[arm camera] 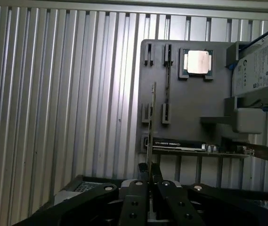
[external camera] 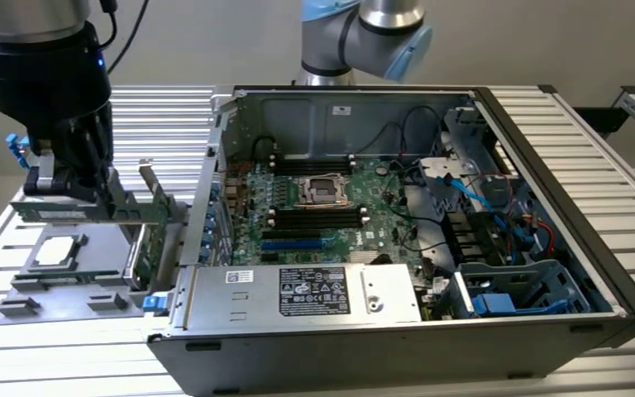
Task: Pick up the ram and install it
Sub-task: 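Pick up the ram and move it above insertion slot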
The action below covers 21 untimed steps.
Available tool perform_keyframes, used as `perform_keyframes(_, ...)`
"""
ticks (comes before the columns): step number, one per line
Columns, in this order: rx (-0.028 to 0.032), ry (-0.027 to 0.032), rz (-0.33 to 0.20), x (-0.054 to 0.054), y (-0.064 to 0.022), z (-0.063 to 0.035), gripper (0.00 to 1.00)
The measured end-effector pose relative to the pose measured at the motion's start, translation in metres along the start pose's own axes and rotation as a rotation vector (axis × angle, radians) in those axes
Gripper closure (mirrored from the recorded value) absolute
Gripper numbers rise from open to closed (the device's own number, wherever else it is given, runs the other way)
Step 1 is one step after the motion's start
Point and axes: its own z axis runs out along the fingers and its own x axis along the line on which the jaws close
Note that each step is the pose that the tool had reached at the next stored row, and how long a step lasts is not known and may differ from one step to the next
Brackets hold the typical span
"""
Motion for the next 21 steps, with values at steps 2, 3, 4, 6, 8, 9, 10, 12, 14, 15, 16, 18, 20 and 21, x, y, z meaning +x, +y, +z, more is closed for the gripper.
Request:
perform_keyframes(2,-0.0031,-0.0003,0.0,0.0,-0.007,-0.0039,0.86)
perform_keyframes(3,-0.0046,-0.0004,0.0,0.001,-0.0104,-0.0066,0.86)
perform_keyframes(4,-0.0062,-0.0002,0.0,0.001,-0.0131,-0.0098,0.86)
perform_keyframes(6,-0.0072,-0.0004,0.0,0.0,-0.0162,-0.0168,0.86)
perform_keyframes(8,-0.007,-0.0006,0.0,-0.003,-0.0189,-0.0227,0.86)
perform_keyframes(9,-0.0071,-0.0006,0.0,-0.004,-0.0208,-0.025,0.86)
perform_keyframes(10,-0.0072,-0.0004,0.0,-0.005,-0.023,-0.0271,0.86)
perform_keyframes(12,-0.0072,-0.0005,0.0,-0.007,-0.0288,-0.0305,0.86)
perform_keyframes(14,-0.0071,-0.0005,0.0,-0.009,-0.0358,-0.0326,0.86)
perform_keyframes(15,-0.0071,-0.0005,0.0,-0.009,-0.0396,-0.0335,0.86)
perform_keyframes(16,-0.0072,-0.0004,0.0,-0.01,-0.0434,-0.0343,0.86)
perform_keyframes(18,-0.0072,-0.0004,0.0,-0.011,-0.0516,-0.0354,0.86)
perform_keyframes(20,-0.0071,-0.0004,0.0,-0.012,-0.0596,-0.0364,0.86)
perform_keyframes(21,-0.0071,-0.0005,0.0,-0.013,-0.0635,-0.0368,0.86)
